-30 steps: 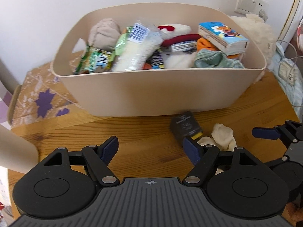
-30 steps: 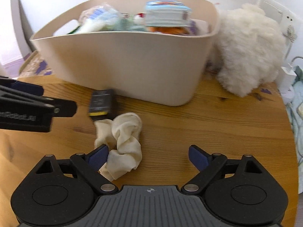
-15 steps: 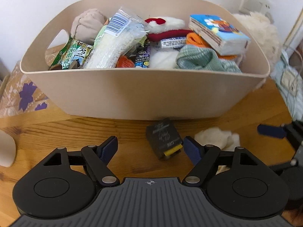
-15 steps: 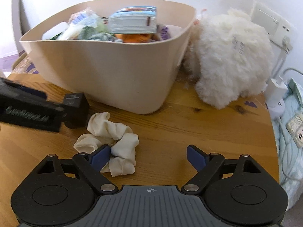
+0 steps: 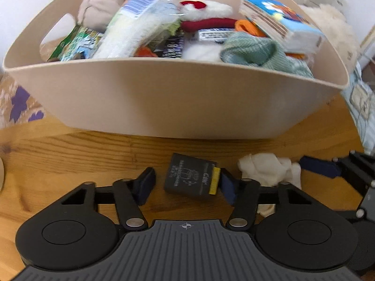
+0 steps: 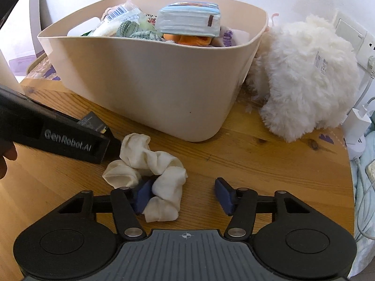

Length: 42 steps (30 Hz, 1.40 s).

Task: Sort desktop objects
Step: 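Grasp the black battery box with left tool while right tool grasps cream scrunchie, then carry both items into the beige basket and open both tools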

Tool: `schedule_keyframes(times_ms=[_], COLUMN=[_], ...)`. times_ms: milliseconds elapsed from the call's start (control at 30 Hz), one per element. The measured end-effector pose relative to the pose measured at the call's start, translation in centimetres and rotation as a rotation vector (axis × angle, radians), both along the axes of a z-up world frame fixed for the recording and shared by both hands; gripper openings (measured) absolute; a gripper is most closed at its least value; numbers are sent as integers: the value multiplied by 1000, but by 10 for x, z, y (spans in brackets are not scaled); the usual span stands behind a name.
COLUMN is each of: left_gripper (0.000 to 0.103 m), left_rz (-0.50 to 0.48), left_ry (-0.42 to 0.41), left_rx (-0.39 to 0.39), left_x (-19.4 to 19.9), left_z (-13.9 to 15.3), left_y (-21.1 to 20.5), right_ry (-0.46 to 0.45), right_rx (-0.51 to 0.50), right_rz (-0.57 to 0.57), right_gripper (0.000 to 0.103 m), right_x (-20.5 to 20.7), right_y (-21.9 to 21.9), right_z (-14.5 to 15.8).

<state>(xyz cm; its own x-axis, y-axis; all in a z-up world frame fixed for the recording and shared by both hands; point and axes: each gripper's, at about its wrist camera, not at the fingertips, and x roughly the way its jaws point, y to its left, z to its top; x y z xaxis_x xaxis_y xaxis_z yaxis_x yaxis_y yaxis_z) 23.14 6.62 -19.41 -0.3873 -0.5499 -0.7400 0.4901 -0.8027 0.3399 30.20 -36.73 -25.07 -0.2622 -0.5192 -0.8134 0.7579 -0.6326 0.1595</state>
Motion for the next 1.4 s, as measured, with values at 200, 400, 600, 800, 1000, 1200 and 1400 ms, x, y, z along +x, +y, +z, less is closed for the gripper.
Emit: schedule_keyframes(times_ms=[200,400,600,800,1000,1200,1400], left_gripper=[47,47,47,47,47,47,47], left_rz=[-315,-337,-425,-489,-570,-620,-654], left_ry=[9,16,34,52,87,152,214], left_rx=[-2,12,-33,-67,-128,-153,-176], left_x=[0,11,21,39,61,74,83], left_z=[0,-1,7,28,61,95,127], left_y=[4,3,8,10,10,19,27], right_ry=[8,-2,4,37,79,127,177], right_rx=[-8,-12,-52,-107,-170,-252,-331], right_rz=[3,3,15,12,8,-5,-29], right_gripper=[17,10,10,10,10,10,10], right_x=[-1,-4,-2,-3,-9,-17,-32], right_y=[0,3,17,44,67,78,77], right_z=[2,-1,15,44,80,123,163])
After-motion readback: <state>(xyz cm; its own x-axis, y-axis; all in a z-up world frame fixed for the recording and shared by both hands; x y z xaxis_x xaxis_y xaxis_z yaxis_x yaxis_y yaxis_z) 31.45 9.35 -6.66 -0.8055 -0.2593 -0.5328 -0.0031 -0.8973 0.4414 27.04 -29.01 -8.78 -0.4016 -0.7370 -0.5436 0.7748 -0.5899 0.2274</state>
